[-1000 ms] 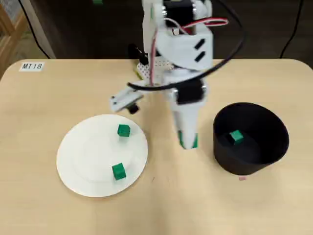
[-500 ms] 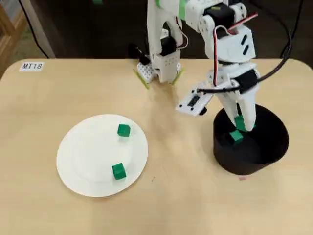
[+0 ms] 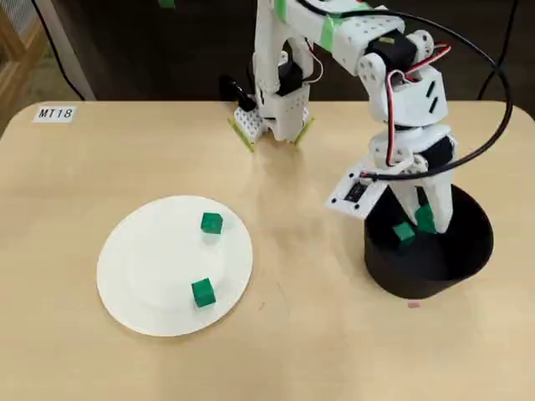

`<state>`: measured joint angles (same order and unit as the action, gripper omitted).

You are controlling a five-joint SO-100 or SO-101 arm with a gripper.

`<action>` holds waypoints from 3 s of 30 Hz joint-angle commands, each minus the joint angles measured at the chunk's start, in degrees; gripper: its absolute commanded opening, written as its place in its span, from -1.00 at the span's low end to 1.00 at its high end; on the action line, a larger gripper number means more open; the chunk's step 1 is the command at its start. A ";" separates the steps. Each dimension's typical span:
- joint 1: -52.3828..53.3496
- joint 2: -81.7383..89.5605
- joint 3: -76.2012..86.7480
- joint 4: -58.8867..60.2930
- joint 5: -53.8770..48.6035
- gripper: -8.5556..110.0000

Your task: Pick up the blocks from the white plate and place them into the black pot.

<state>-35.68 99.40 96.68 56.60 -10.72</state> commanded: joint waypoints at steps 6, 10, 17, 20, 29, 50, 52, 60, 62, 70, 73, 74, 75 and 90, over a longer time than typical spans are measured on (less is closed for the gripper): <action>7.73 3.52 -4.13 7.56 -2.11 -0.90; 24.79 9.32 -5.63 15.91 -11.25 -0.90; 48.34 2.99 -6.15 18.90 -23.20 -0.90; 50.89 -2.11 -7.56 18.90 -25.66 -0.90; 49.31 -16.17 -20.30 20.92 -19.60 -0.90; 51.68 -29.00 -30.85 29.27 -17.05 -0.50; 51.94 -29.62 -30.85 28.92 -16.61 -0.51; 51.77 -31.20 -30.85 26.19 -16.17 -0.50; 51.68 -31.38 -30.85 25.40 -16.00 -0.48; 51.50 -32.08 -30.85 23.47 -15.38 -0.41; 51.06 -33.40 -30.85 22.32 -14.77 -0.41; 50.98 -33.93 -30.85 21.80 -14.50 -0.41; 50.89 -34.37 -30.85 21.45 -14.24 -0.41; 51.94 -37.09 -30.85 16.88 -11.34 -0.35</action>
<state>15.73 61.88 68.73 74.00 -22.76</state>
